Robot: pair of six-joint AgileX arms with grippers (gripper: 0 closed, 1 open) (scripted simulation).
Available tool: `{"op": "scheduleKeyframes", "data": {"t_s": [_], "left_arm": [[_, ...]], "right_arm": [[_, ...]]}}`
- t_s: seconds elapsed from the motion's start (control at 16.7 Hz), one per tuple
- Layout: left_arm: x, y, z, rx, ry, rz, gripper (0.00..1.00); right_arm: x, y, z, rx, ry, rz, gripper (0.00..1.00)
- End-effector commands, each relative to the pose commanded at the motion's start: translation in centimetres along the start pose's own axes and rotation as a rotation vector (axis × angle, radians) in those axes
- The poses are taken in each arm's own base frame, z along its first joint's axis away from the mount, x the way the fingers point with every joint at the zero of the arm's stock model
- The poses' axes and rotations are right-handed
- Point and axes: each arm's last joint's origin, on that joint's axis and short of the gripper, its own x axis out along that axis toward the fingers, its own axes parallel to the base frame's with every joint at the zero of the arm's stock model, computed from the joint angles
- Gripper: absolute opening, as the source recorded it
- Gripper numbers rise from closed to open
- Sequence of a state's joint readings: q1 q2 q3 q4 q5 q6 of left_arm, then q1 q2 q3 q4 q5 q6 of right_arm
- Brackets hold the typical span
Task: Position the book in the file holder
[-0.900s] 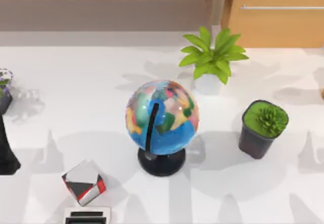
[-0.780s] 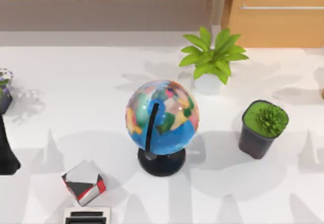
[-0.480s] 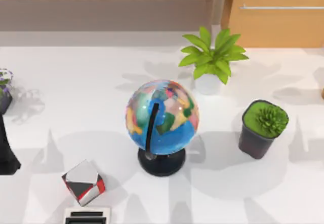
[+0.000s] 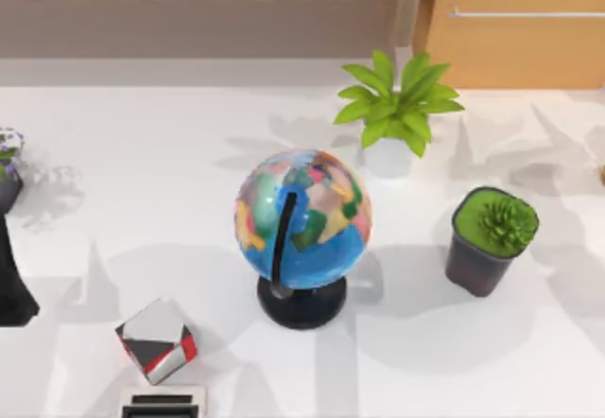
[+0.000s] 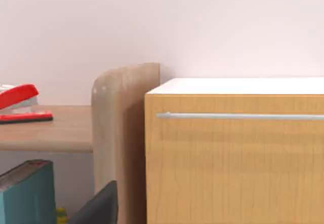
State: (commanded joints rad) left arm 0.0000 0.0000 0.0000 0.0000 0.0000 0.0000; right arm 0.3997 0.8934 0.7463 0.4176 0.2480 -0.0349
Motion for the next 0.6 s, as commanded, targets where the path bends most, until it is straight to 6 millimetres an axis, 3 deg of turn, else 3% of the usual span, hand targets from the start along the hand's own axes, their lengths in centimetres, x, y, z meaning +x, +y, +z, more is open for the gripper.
{"op": "scheduleKeyframes", "data": {"t_s": [0.12,0.24,0.42,0.6], "left_arm": [[0.0,0.0,0.0,0.000,0.000,0.000,1.00],[0.0,0.0,0.0,0.000,0.000,0.000,1.00],[0.0,0.0,0.0,0.000,0.000,0.000,1.00],[0.0,0.0,0.0,0.000,0.000,0.000,1.00]], "right_arm": [[5.1,3.1,0.3,0.015,0.007,0.005,1.00],[10.0,7.0,-1.0,0.025,0.030,0.001,1.00],[16.0,13.4,-5.5,0.027,0.082,-0.023,1.00],[19.6,18.8,-11.6,0.011,0.143,-0.064,1.00]]}}
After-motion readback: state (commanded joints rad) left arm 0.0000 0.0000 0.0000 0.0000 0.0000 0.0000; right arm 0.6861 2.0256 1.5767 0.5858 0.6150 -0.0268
